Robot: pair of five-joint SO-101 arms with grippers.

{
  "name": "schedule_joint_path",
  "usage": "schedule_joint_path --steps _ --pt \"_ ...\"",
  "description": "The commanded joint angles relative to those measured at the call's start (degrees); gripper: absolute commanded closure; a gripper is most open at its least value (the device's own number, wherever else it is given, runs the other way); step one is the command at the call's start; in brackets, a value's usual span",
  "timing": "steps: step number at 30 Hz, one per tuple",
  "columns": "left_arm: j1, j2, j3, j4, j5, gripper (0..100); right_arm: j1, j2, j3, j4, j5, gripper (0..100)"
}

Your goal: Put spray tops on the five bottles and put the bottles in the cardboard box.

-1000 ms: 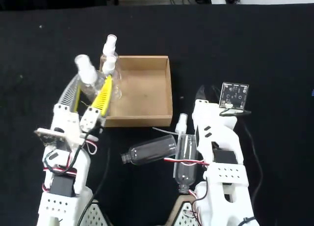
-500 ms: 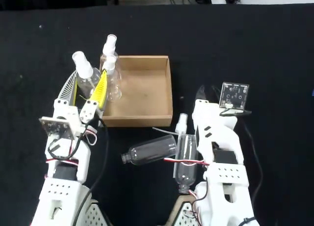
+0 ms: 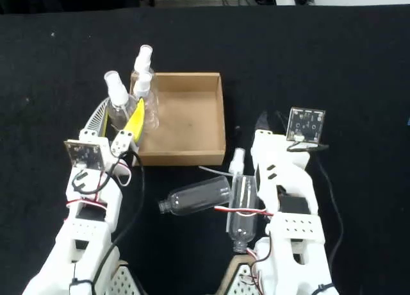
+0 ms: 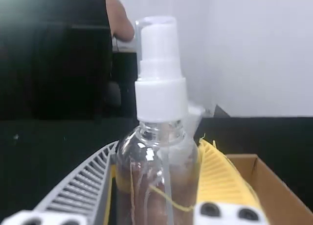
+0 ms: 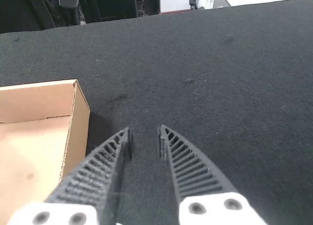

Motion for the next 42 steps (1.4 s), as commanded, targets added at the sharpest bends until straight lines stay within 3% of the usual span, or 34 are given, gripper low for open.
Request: schedule_joint_path --steps 1,6,10,33,42 --pt "2.4 4.5 -3.9 -1.5 0.4 94 -0.7 -1.2 -0.6 -1.6 0.7 92.0" --pt "4.5 8.4 -4.9 -2.2 0.4 94 -0.5 -1.2 -0.6 -1.6 0.8 92.0" --pt "4.1 11.4 -4.4 -8.4 0.4 94 -0.4 -1.2 -0.6 -1.6 0.8 92.0" --pt "4.0 33.8 -4.5 -25.0 0.4 94 -0.4 -1.2 -0.6 -1.6 0.8 92.0" --pt "4.0 38.9 -5.4 -26.4 0.4 94 -0.4 -1.2 -0.6 -1.6 0.8 92.0"
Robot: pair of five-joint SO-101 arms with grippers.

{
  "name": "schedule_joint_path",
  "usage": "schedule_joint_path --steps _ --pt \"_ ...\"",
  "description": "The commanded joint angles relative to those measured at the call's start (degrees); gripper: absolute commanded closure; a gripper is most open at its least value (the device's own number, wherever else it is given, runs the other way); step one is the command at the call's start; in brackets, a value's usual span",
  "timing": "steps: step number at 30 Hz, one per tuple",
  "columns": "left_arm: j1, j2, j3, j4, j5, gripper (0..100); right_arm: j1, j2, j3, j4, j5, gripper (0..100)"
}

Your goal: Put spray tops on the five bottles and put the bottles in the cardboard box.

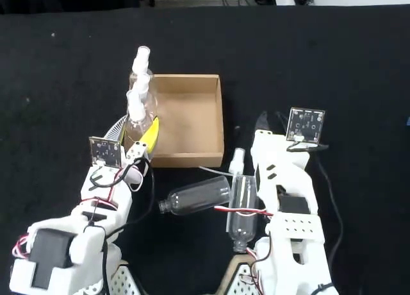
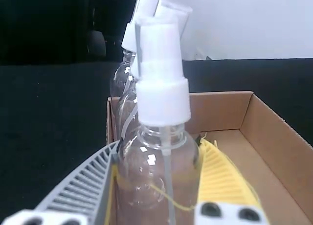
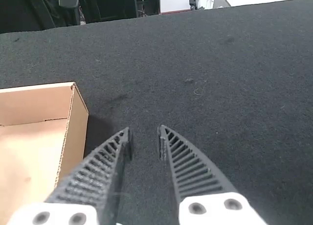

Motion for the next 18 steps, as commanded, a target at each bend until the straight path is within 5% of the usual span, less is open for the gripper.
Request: schedule_joint_path --steps 1,18 --pt "0.4 1.0 -2.1 -2.9 0.2 94 -0.4 -1.2 -0.6 -1.6 0.8 92.0" --pt "-0.2 1.1 -1.6 -4.7 -0.4 93 -0.4 -1.2 -0.6 -1.7 0.9 92.0"
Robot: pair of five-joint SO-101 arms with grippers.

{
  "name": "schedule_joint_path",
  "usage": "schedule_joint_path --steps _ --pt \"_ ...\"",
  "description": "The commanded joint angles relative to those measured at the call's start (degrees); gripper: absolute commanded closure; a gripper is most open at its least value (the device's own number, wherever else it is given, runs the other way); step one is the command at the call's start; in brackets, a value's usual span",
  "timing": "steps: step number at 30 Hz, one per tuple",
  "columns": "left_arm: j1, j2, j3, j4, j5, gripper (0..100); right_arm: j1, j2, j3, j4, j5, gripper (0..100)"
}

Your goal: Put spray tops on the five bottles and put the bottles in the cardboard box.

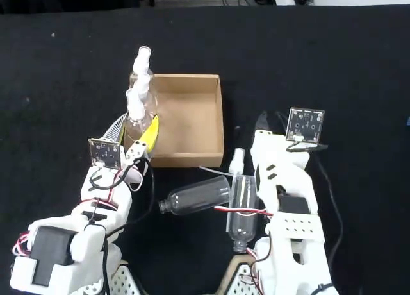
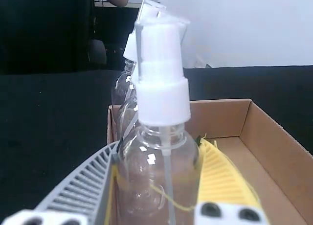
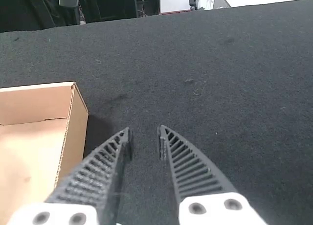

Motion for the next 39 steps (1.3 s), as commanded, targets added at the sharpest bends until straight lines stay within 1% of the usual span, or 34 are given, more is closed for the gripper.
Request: schedule_joint_path --steps 1,19,21,24,26,39 --pt "-0.5 0.1 -1.5 -1.3 -0.2 93 -0.4 -1.2 -0.6 -1.7 0.5 92.0" --pt "-1.3 0.0 1.8 -1.4 -0.2 93 -0.4 -1.2 -0.5 -1.7 0.5 92.0" --pt "-1.3 0.0 1.7 -1.4 -0.2 89 -0.4 -1.2 -0.5 -1.7 0.5 92.0" --pt "-1.3 0.0 1.6 -1.4 -0.1 78 -0.4 -1.2 -0.5 -1.7 0.5 92.0" --pt "-1.3 0.0 1.6 -1.4 0.0 73 -0.4 -1.2 -0.5 -1.7 0.5 92.0" --pt "-1.3 -0.5 1.9 -1.7 -0.2 74 -0.4 -1.2 -0.5 -1.7 0.5 92.0"
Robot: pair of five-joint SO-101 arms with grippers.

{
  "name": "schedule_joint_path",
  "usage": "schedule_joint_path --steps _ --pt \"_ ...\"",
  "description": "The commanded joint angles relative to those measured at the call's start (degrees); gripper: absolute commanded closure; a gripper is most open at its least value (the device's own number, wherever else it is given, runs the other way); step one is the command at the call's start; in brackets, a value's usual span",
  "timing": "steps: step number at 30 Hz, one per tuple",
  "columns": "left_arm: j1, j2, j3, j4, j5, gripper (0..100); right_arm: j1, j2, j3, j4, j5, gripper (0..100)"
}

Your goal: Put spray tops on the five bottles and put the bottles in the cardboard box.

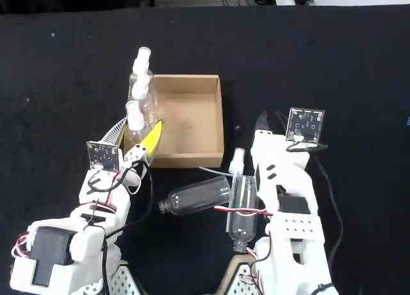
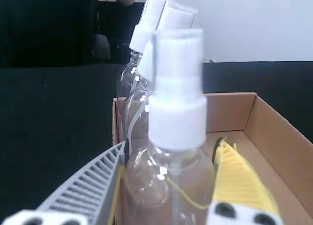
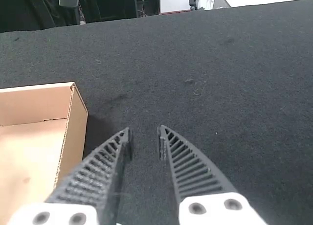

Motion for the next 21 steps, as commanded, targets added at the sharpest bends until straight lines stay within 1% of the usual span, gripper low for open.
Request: schedule_joint_path --steps 1,4,10,12,16,21 --pt "-0.6 -0.5 0.0 -1.3 -0.1 74 -0.4 -1.2 -0.5 -1.7 0.5 92.0" --pt "-0.6 -0.6 0.0 -1.4 -0.1 74 -0.4 -1.2 -0.5 -1.7 0.5 92.0" --pt "-0.6 -5.3 2.3 -5.5 -0.1 74 -0.4 -1.2 -0.5 -1.7 0.5 92.0" --pt "-0.7 -7.8 2.8 -3.2 -0.1 74 -0.4 -1.2 -0.5 -1.7 0.5 92.0" --pt "-1.3 -14.0 2.8 4.5 -0.1 74 -0.4 -1.2 -0.5 -1.7 0.5 92.0" --pt "-1.2 -25.0 2.9 11.3 0.0 74 -0.4 -1.2 -0.5 -1.7 0.5 92.0"
